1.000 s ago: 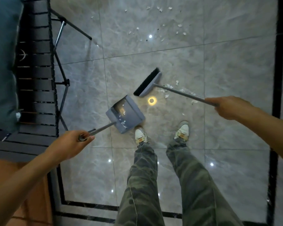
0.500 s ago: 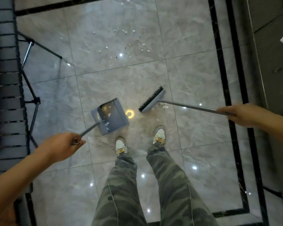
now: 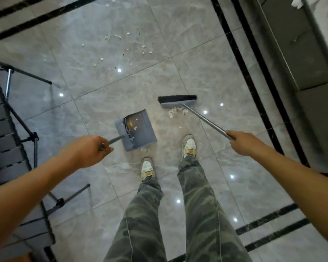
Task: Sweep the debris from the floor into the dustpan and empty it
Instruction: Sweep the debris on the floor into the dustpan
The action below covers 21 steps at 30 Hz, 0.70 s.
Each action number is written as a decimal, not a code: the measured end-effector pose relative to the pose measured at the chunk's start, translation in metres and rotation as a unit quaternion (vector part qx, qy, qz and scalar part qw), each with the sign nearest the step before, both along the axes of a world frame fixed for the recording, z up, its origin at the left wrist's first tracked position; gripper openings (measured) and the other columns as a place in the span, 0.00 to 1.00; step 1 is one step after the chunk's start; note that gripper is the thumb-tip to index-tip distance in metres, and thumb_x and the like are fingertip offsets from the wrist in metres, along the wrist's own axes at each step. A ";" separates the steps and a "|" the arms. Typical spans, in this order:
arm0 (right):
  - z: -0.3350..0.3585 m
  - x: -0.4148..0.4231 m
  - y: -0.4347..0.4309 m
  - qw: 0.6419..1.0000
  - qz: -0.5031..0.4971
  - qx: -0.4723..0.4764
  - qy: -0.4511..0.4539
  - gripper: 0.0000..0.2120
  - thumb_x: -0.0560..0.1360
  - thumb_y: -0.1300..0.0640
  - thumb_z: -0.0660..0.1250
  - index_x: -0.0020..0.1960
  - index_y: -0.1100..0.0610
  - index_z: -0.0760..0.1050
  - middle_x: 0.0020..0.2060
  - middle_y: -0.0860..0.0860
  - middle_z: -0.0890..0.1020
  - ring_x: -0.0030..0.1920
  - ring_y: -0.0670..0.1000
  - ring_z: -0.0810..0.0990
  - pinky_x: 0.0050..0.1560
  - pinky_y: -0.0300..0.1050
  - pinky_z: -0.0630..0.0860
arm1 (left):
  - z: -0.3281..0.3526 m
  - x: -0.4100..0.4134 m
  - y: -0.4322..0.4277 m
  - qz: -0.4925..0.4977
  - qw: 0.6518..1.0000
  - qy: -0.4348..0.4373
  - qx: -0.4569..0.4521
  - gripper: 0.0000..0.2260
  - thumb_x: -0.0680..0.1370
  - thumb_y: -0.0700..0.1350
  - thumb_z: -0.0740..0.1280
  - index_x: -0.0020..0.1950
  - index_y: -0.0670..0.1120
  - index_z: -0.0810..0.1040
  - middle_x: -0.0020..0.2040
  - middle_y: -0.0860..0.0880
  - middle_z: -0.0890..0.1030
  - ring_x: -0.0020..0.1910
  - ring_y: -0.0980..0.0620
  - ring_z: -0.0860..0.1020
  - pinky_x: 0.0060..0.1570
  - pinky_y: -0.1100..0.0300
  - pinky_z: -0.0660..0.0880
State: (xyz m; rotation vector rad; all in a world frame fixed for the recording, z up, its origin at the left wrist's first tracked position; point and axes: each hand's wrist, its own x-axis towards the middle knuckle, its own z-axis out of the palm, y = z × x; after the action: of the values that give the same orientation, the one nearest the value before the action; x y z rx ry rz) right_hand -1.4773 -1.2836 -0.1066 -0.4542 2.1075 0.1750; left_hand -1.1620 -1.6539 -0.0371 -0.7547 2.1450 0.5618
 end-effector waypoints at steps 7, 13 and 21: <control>0.039 0.010 0.027 0.995 0.066 0.061 0.043 0.22 0.81 0.53 0.58 0.74 0.40 0.69 0.63 0.52 0.80 0.48 0.53 0.76 0.47 0.49 0.76 | 0.005 -0.004 -0.002 -0.051 0.999 0.013 -0.001 0.15 0.81 0.58 0.64 0.54 0.50 0.84 0.41 0.48 0.84 0.41 0.48 0.82 0.45 0.54 0.80; 0.052 0.038 0.053 0.993 -0.109 0.007 0.036 0.21 0.82 0.52 0.58 0.75 0.41 0.67 0.53 0.52 0.82 0.41 0.53 0.80 0.34 0.44 0.74 | -0.003 -0.014 -0.001 -0.089 0.996 0.015 0.002 0.14 0.81 0.57 0.64 0.54 0.50 0.84 0.45 0.46 0.84 0.45 0.45 0.82 0.49 0.52 0.81; 0.011 0.121 0.021 0.951 -0.309 -0.017 -0.016 0.20 0.83 0.55 0.54 0.73 0.48 0.68 0.40 0.57 0.78 0.29 0.53 0.72 0.24 0.39 0.67 | -0.016 -0.024 -0.009 -0.091 0.995 0.026 -0.024 0.18 0.81 0.58 0.63 0.41 0.46 0.80 0.37 0.45 0.81 0.38 0.42 0.79 0.38 0.57 0.73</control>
State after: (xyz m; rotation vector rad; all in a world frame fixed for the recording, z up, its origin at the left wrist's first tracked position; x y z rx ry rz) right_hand -1.3562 -1.2627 -0.0956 0.1960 2.1200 -0.2328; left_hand -1.1861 -1.6625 -0.0529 -0.5672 2.2545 0.4406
